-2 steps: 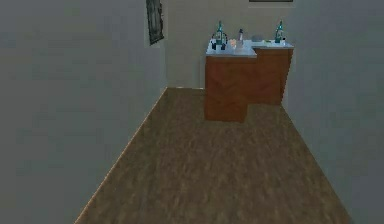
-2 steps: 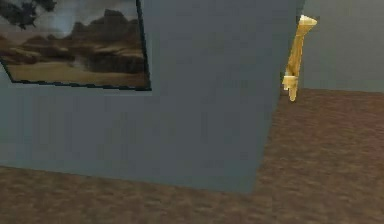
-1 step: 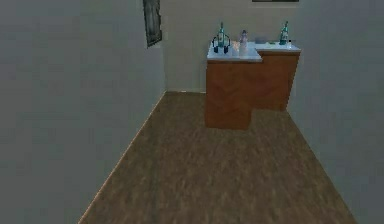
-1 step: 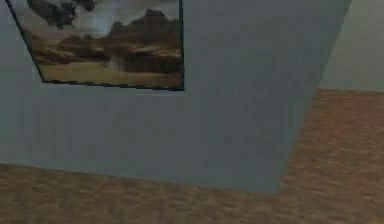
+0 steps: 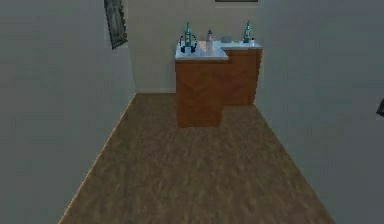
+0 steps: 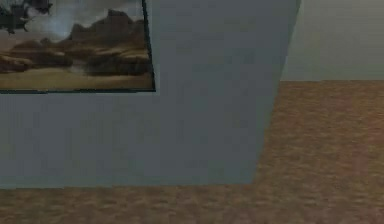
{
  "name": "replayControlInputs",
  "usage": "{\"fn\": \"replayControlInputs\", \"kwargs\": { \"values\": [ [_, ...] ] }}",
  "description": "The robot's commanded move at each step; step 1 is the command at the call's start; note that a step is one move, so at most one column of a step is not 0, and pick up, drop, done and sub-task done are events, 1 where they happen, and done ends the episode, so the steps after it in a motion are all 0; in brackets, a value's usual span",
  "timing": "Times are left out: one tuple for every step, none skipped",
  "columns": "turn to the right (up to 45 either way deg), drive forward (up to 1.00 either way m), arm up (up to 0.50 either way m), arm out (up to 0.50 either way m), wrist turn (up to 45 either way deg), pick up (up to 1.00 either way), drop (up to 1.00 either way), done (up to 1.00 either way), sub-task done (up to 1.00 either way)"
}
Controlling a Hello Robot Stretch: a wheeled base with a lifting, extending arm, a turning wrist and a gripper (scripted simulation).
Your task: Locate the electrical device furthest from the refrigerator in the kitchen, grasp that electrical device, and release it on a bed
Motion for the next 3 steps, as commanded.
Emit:
{"fn": "replayControlInputs", "kwargs": {
  "values": [
    [0.0,1.00,0.00,0.00,0.0,0.00,0.00,0.00,0.00],
    [3.0,0.00,0.00,0.00,0.0,0.00,0.00,0.00,0.00],
    [0.0,0.70,0.00,0.00,0.0,0.00,0.00,0.00,0.00]
  ]
}}
